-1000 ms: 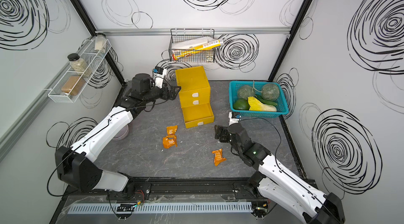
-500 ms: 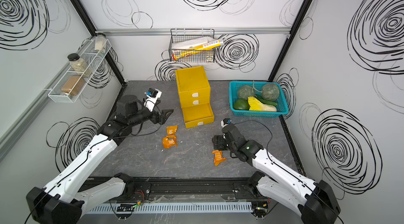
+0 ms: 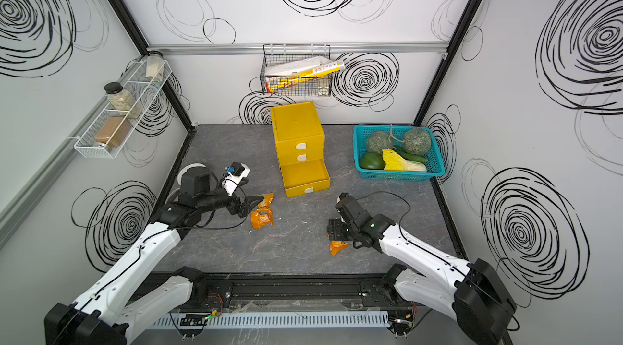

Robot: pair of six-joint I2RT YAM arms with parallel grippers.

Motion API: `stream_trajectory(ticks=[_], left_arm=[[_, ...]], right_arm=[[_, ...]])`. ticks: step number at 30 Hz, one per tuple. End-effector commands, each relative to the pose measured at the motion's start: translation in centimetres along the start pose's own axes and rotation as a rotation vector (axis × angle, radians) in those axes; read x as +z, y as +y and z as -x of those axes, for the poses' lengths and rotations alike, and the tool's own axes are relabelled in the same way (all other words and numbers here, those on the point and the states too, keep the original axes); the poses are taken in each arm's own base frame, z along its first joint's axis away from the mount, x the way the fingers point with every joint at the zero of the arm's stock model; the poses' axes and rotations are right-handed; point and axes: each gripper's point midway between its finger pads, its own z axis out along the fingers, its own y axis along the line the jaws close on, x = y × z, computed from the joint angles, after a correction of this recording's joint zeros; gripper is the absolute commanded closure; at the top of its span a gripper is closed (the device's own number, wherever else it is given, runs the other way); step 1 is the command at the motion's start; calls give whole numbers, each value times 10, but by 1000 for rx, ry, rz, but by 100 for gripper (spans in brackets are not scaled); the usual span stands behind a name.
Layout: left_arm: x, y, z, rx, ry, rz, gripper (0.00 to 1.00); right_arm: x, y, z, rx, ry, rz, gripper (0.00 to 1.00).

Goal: Place the cookies into the drawer by color
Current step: Pick up the cookie at the center of the board.

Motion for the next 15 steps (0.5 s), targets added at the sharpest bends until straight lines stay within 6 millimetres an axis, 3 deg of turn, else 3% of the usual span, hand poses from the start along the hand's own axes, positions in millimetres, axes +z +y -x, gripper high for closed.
stream_trajectory(ticks=[1,8,15], left_arm=[[-4,-1,9,59,-48,-10,1],[-6,3,10,49,-57,9,1],[-6,1,12,42,-61,-7,1]], right_arm=[[7,-6,-15,-18,61,-45,29],[15,-17,-29,-30,112,-151,29],[21,-15,-41,-42,138,-165,29]])
